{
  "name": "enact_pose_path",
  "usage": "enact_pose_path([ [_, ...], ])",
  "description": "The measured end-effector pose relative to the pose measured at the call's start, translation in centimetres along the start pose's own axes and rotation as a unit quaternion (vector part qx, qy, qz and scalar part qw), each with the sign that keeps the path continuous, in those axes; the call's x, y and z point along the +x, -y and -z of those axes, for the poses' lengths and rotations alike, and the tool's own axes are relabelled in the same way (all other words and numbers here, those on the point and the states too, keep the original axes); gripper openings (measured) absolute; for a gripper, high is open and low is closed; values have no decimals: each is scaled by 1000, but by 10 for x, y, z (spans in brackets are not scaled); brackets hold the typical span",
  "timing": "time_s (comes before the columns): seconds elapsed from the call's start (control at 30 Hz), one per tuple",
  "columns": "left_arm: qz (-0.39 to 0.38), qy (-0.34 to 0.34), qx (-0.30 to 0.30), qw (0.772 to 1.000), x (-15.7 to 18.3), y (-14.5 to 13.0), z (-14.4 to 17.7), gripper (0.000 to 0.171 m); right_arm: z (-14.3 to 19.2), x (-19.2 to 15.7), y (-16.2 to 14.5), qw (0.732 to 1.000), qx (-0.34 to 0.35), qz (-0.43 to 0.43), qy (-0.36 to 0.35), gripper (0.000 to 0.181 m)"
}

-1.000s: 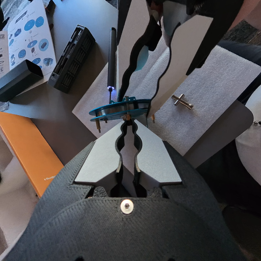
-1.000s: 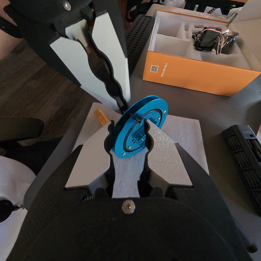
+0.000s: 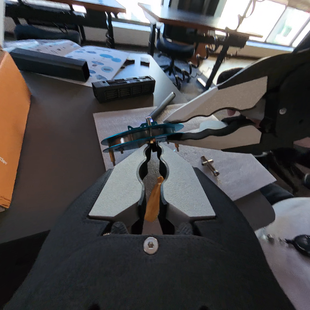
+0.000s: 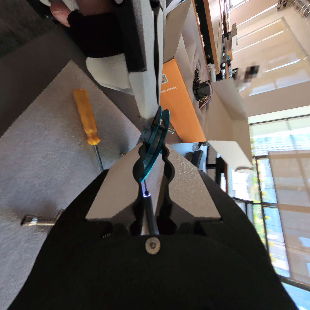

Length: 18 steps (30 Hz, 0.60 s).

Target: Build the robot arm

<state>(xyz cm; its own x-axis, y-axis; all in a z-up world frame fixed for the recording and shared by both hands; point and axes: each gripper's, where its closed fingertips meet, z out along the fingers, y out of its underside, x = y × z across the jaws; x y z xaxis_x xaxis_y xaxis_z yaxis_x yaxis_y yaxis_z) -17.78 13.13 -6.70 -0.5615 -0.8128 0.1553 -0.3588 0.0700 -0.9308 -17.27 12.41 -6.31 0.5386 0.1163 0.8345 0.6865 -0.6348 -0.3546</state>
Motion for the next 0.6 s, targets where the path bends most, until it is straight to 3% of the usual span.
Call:
enact_pose_path([
  [0.13, -28, 44, 73, 996, -6, 1, -6, 4, -5, 3, -5, 994, 1, 95, -48, 16],
  [0.3, -33, 47, 63, 996, -1, -8, -20, 4, -2, -2, -14, 987, 6, 144, -70, 15],
  [0.43, -12, 9, 11, 1000, 4, -20, -25, 5, -3, -10, -23, 989, 4, 133, -57, 15],
  [0.6, -24, -7, -64, 998, 6, -42, -9, 14, -7, -25, -16, 991, 14, 128, -47, 13],
])
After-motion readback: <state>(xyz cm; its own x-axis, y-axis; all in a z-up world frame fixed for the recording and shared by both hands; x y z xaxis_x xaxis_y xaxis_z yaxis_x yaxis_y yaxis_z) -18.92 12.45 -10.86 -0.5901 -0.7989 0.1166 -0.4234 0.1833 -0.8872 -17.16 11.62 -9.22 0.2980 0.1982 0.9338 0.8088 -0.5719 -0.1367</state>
